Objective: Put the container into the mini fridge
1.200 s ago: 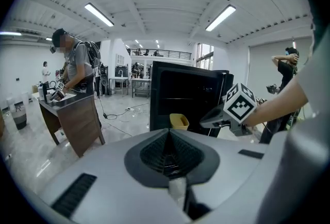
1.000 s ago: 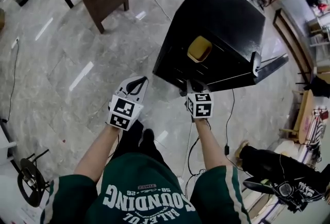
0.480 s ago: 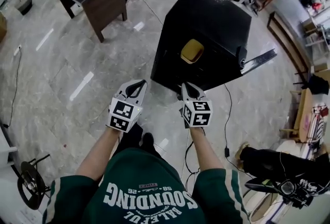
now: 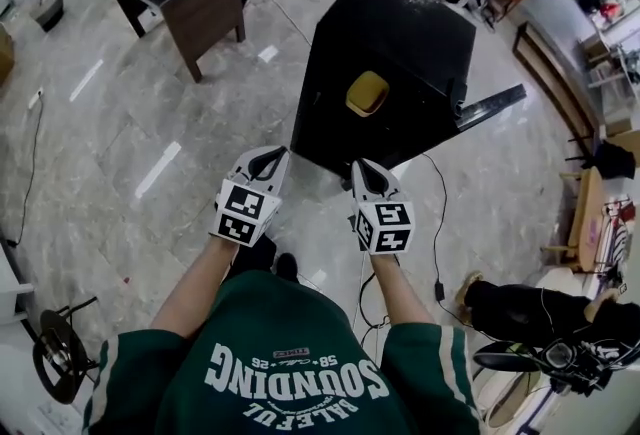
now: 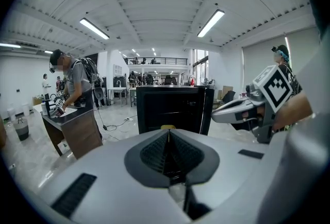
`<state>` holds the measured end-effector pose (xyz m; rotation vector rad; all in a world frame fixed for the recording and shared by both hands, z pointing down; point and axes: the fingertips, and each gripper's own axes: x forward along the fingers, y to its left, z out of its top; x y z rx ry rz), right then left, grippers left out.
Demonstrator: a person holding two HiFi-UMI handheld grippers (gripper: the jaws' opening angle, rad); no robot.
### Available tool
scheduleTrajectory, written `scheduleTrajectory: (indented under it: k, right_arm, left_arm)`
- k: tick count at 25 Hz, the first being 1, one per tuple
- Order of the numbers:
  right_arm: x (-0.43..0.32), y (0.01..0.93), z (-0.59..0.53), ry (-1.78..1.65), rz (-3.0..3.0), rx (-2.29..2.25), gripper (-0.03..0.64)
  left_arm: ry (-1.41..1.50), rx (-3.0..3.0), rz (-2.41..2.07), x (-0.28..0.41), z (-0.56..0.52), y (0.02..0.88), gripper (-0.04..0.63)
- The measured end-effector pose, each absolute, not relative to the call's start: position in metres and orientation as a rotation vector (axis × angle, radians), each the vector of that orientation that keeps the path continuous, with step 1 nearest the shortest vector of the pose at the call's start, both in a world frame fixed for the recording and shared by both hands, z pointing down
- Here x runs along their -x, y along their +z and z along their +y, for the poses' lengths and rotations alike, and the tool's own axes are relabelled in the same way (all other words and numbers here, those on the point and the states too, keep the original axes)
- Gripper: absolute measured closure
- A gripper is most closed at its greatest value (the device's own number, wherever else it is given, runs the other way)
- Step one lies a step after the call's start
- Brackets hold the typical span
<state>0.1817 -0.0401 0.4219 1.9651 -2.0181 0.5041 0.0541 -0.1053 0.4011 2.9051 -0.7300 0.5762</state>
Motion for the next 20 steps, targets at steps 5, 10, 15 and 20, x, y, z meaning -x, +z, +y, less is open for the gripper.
scheduleTrajectory:
  k: [5,10,15,20]
  right_arm:
    - [-0.164,0.416,-0.025,0.504,-2.053,-2.005,0.581]
    - [-0.153,0.414,-0.015,0.518,-2.069,-2.011,0.583]
    - [-0.149,0.422,-0.008,0.553,-2.081,-1.99,0.583]
    - [-0.143,0.42,-0.006,0.539,-2.097,-1.971,0.583]
  left_arm:
    - [0.566,-2.916,-0.723,-0.055,-0.098,0.396,0.581]
    - [0.566,-2.924,-0.715,-0.054,-0.09,0.392,0.58]
    - [0.592,-2.927,-0.707,-0.053,-0.082,0.397,0.58]
    - [0.574,-2.94,-0.724,-0.05,-0.079,0.391,0.58]
